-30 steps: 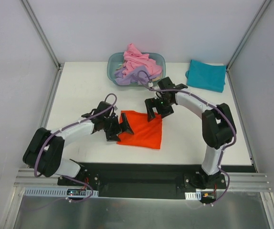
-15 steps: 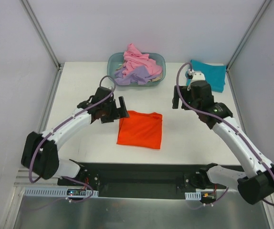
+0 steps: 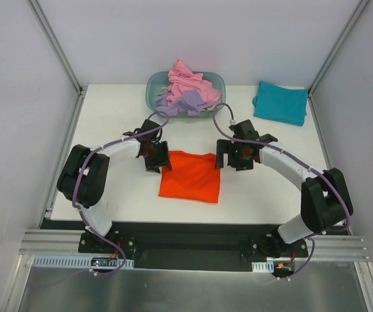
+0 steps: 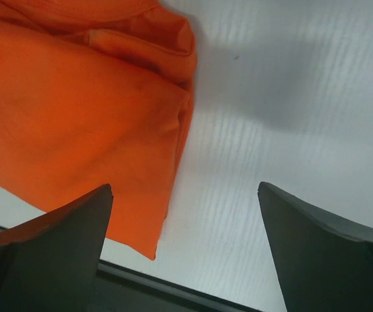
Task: Fold and stack the t-shirts
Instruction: Fold the tshirt, then neatly place the folded tshirt to the corner
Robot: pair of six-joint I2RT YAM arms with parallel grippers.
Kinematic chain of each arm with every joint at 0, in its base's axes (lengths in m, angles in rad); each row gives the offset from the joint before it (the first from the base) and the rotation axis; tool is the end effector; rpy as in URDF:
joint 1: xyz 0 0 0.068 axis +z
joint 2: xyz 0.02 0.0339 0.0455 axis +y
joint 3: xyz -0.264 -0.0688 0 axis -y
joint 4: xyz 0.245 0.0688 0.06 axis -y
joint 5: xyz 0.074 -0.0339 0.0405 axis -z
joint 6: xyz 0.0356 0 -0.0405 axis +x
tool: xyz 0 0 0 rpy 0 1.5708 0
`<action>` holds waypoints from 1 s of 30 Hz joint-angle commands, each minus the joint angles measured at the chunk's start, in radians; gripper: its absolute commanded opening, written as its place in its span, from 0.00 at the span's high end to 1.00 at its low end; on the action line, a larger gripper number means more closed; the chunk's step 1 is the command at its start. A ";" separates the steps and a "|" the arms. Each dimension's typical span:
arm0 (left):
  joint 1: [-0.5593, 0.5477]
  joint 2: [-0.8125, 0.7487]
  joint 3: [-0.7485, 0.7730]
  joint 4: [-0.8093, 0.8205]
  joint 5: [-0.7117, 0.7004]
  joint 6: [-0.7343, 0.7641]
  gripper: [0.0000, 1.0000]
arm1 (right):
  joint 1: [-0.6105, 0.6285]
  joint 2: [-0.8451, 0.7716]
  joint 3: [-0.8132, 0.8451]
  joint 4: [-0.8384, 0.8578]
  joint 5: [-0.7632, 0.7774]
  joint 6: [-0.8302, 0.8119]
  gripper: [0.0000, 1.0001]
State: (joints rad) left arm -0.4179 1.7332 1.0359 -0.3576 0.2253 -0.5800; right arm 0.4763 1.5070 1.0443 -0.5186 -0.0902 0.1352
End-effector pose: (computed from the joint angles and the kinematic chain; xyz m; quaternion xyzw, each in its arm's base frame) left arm 0.3099 -0.1463 0.1681 -0.0492 0.9600 -0.2167 0.1706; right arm 0.2741 0.1450 0.2303 -0.1751 0.9398 0.1285 0.2638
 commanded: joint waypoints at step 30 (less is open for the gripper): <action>-0.002 -0.070 -0.185 0.132 0.008 -0.144 0.96 | 0.059 0.255 -0.015 0.157 -0.200 0.132 0.62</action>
State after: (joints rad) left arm -0.4179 1.6955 0.8768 -0.1448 0.3046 -0.7437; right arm 0.5083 1.7176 0.9836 -0.3798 -0.2939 0.2924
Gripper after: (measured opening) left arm 0.028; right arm 0.420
